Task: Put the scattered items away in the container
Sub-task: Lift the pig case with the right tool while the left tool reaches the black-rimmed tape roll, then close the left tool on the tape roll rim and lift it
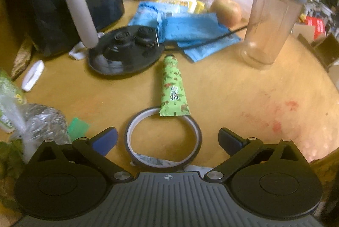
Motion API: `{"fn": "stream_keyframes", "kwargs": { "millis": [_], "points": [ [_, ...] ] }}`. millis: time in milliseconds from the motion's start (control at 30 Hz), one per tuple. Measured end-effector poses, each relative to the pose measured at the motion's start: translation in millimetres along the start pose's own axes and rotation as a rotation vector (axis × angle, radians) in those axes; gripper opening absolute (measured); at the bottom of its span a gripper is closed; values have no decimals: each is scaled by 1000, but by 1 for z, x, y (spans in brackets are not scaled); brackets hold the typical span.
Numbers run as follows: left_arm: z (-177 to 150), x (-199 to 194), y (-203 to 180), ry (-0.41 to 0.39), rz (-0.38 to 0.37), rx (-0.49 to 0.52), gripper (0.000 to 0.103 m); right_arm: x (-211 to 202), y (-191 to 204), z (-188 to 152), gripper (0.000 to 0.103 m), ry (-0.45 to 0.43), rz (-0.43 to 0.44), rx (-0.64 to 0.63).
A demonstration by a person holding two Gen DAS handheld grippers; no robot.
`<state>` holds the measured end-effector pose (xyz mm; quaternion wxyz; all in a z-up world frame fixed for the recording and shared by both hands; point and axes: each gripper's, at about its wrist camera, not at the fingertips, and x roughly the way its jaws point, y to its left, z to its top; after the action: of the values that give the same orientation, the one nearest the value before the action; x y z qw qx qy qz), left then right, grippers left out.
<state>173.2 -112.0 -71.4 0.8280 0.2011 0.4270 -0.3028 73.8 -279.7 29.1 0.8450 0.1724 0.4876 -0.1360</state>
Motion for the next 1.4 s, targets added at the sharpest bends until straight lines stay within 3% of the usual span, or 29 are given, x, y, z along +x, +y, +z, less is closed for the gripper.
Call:
{"fn": "stream_keyframes", "kwargs": {
  "millis": [467,500,533,733,1133,1400],
  "points": [
    [0,33,8,60,-48,14,103,-3,-4,-8,57,8,-34,32],
    [0,32,8,60,-48,13,101,-3,-4,-8,57,8,-35,32],
    [1,32,8,55,-48,14,92,-3,-4,-9,57,9,-37,32],
    [4,29,8,89,-33,-8,92,-6,-6,-10,57,6,-43,22],
    [0,-17,2,43,-9,-42,92,-13,-7,-4,57,-22,-28,-11],
    [-4,-69,-9,-64,31,-61,92,-16,-4,4,57,-44,1,-58]
  ]
}}
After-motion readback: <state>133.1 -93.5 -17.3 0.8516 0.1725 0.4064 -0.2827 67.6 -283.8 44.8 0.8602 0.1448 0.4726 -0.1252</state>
